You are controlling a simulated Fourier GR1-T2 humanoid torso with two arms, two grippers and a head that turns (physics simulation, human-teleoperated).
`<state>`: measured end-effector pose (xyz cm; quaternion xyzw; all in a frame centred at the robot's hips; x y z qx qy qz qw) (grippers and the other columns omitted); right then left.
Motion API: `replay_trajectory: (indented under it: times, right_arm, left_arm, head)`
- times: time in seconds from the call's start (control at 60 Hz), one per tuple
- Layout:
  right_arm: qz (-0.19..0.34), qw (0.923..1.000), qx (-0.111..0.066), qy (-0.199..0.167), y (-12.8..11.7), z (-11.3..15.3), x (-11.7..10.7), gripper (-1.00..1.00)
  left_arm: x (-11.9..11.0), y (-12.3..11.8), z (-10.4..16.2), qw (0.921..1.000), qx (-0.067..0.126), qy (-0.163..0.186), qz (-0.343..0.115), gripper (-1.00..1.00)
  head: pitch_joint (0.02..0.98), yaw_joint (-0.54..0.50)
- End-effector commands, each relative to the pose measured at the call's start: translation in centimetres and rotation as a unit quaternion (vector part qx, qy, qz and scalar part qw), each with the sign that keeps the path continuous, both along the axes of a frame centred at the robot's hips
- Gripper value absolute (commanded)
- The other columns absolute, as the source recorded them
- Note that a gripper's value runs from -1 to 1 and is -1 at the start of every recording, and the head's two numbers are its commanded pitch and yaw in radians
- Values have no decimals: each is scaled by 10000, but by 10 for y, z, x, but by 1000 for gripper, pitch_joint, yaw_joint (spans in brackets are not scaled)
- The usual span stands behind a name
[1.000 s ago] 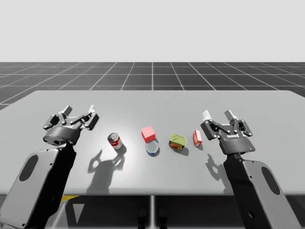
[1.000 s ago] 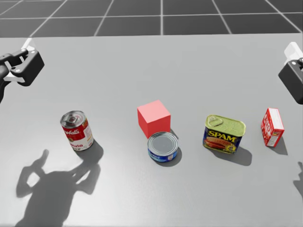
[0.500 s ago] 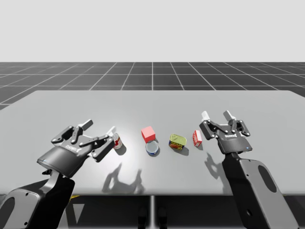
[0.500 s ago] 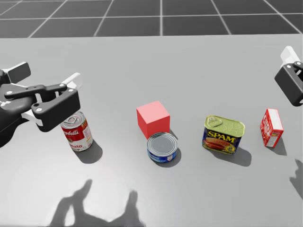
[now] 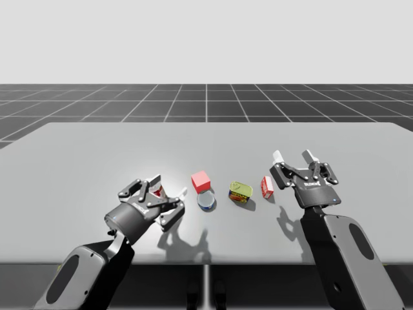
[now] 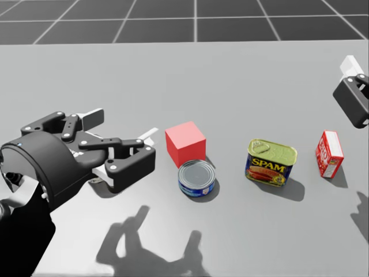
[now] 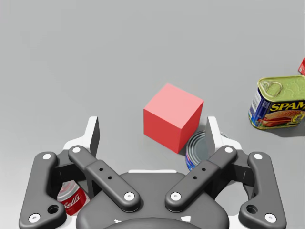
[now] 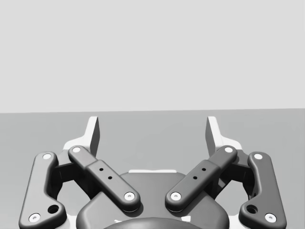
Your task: Find the red cube and pick it up.
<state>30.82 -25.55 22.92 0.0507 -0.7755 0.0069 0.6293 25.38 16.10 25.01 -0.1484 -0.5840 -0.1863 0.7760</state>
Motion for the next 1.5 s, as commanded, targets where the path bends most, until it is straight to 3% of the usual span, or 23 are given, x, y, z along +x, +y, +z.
replay_trajectory:
  times: [0.017, 0.233, 0.383, 0.65, 1.017, 1.433, 1.45, 1.467, 1.483, 1.5]
  right_arm:
    - [0, 10000, -5, 7, 0, 0, 0, -1000]
    - [8, 10000, -19, 5, -1, -1, 1, -1000]
    - [5, 10000, -20, 5, -1, -1, 1, -1000]
    - [0, 10000, -16, -3, -1, -1, 1, -1000]
    - [-16, 10000, -15, -8, -2, 0, 1, -1000]
    - [-18, 10000, -8, -24, -4, 1, 0, -1000]
    - [-19, 10000, -7, -25, -4, 1, 0, -1000]
    - [-18, 10000, -8, -26, -4, 1, 0, -1000]
    - [-18, 10000, -8, -26, -4, 1, 0, -1000]
    - [-17, 10000, -5, -25, -4, 1, 0, -1000]
  left_arm:
    - [14, -11, -17, 9986, 278, 419, -174, -1000]
    - [35, -26, -31, 9962, 656, 432, -373, -1000]
    - [48, -34, -33, 9938, 723, 575, -613, -1000]
    - [72, -49, -41, 9911, 969, 503, -768, -1000]
    - [104, -67, -62, 9875, 1135, 771, -778, -1000]
    - [117, -71, -83, 9842, 1137, 1109, -778, -1000]
    - [117, -71, -83, 9844, 1126, 1109, -774, -881]
    - [117, -70, -83, 9845, 1121, 1117, -761, -448]
    - [117, -70, -83, 9845, 1121, 1117, -761, -448]
    - [117, -70, -83, 9846, 1120, 1115, -745, 144]
  head:
    - [768, 39]
    - [767, 36]
    - [769, 31]
    - [768, 19]
    - [770, -1]
    - [771, -14]
    - [771, -14]
    - [769, -14]
    - [769, -14]
    - [769, -14]
